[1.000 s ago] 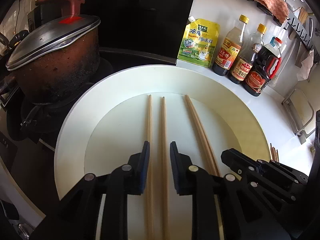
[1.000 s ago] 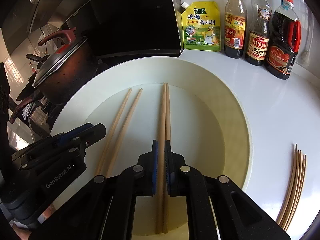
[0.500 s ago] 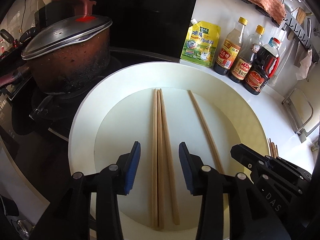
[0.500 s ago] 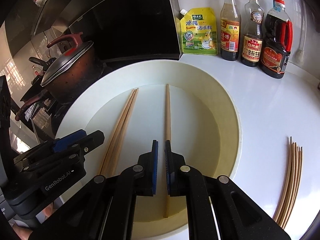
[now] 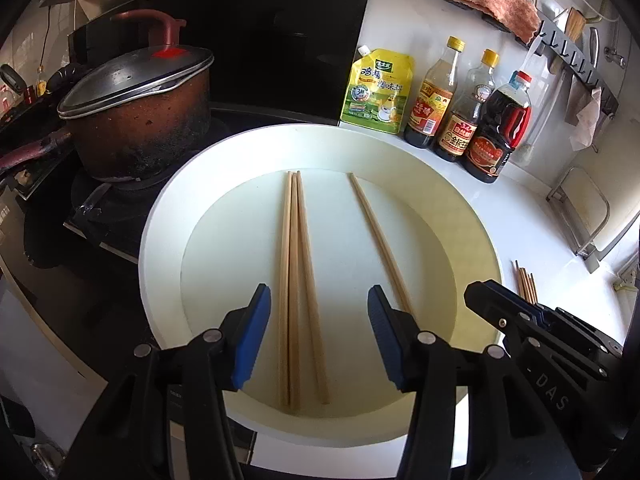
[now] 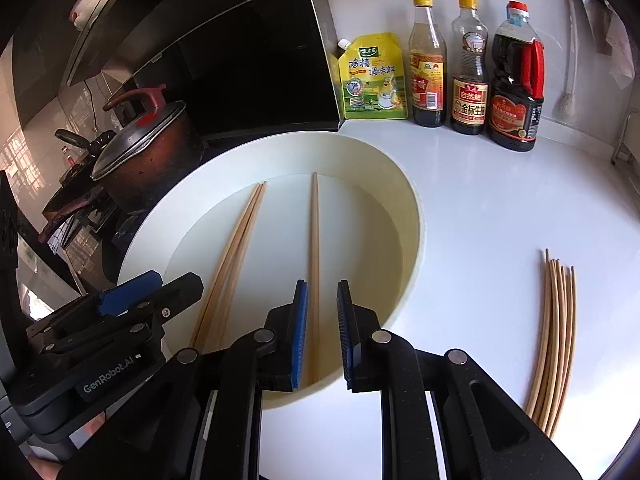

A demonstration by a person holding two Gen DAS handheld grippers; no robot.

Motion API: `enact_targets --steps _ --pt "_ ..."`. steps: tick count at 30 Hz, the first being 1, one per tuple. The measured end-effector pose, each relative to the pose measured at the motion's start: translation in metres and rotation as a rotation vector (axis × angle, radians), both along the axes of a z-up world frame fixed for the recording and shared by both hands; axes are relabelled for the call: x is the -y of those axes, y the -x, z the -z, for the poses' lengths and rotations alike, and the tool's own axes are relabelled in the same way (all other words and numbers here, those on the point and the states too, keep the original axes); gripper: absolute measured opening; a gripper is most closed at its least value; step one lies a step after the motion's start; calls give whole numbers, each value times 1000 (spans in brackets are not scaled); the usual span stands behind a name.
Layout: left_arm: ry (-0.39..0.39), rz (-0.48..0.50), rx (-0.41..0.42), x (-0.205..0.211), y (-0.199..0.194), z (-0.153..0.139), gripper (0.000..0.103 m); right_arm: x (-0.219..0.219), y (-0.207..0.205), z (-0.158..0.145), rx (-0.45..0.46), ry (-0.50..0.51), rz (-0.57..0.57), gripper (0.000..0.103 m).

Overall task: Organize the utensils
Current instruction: 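Withdraw both open tools from the basin toward the remaining chopsticks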

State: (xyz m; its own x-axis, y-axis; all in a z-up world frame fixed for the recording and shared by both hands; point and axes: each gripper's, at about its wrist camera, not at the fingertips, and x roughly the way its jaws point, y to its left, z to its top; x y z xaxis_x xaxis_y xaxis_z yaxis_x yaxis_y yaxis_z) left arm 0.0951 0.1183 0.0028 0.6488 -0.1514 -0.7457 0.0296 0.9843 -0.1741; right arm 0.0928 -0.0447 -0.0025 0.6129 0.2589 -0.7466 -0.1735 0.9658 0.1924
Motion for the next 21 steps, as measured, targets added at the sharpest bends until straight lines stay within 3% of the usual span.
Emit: enact_targets --steps 21 --pt "3 129 21 84 37 -7 53 93 60 -7 32 -16 149 24"
